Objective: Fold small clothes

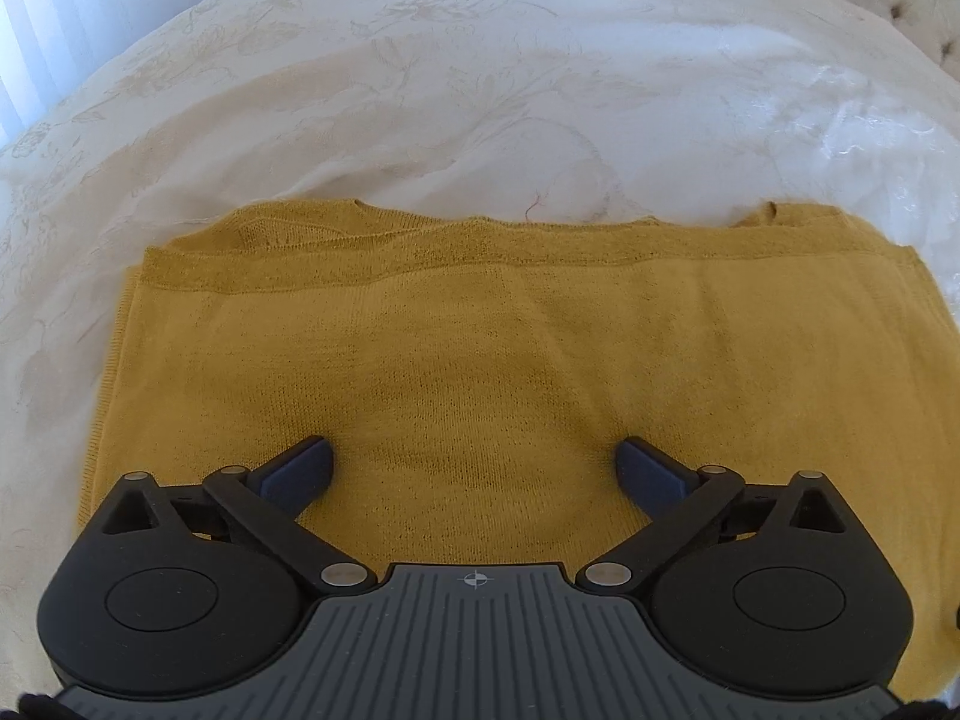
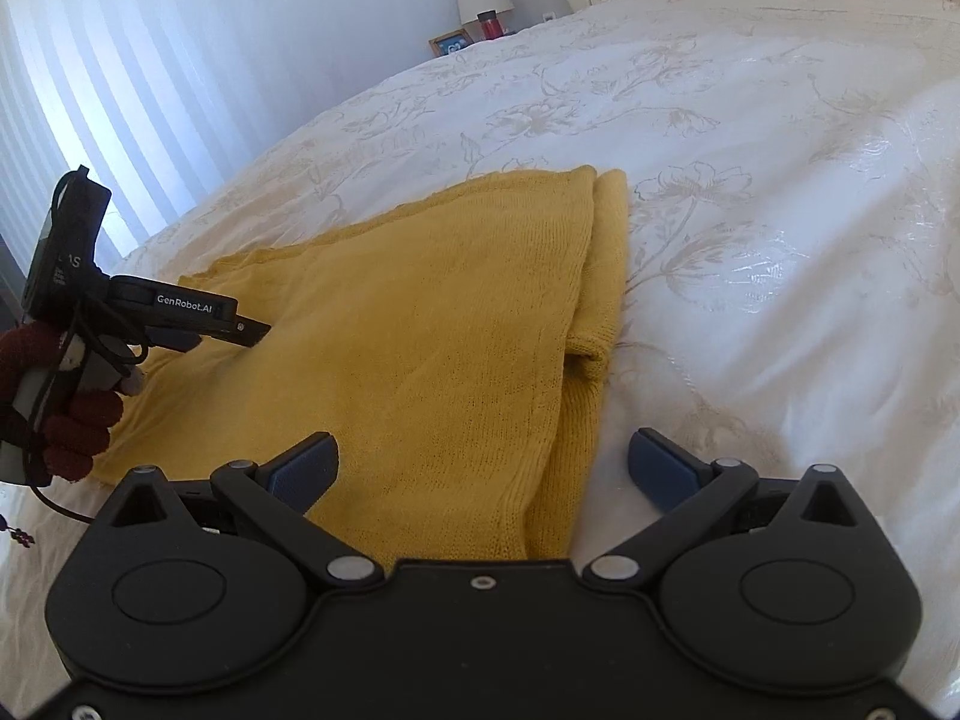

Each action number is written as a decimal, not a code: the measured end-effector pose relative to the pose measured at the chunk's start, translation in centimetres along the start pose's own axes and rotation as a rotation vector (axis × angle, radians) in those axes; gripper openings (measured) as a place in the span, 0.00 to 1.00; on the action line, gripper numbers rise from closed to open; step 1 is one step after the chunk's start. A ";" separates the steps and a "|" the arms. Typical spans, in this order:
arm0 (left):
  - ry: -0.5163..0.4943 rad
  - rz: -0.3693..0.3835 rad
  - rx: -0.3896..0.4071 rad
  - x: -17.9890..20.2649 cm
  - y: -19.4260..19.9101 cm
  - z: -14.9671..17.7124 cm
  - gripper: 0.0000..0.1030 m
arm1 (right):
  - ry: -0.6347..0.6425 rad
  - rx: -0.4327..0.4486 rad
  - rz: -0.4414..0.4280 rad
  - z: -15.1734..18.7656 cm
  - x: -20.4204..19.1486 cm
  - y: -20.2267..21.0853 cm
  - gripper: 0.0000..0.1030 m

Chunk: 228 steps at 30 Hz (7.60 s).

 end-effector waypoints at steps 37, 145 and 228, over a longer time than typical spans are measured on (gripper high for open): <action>-0.033 0.094 -0.073 0.6 3.2 2.5 0.88 | -0.322 -0.233 -0.112 -7.0 1.9 -6.5 0.25; 0.137 0.233 0.083 -14.3 6.9 8.2 0.78 | 0.291 -0.146 -0.165 -5.2 -23.1 -8.2 0.69; 0.199 0.408 0.107 -12.2 4.8 10.1 0.88 | 0.017 -0.305 -0.404 -5.9 -14.6 -17.0 0.99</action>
Point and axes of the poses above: each gripper's, at about its wrist camera, not at the fingertips, and y roughly against the way its jaws point, x to its right, z to its underside, the point moved 1 cm from there along -y, roughly the way its jaws point, and after that the axes turned 13 degrees about -y, right-handed, at the moved point
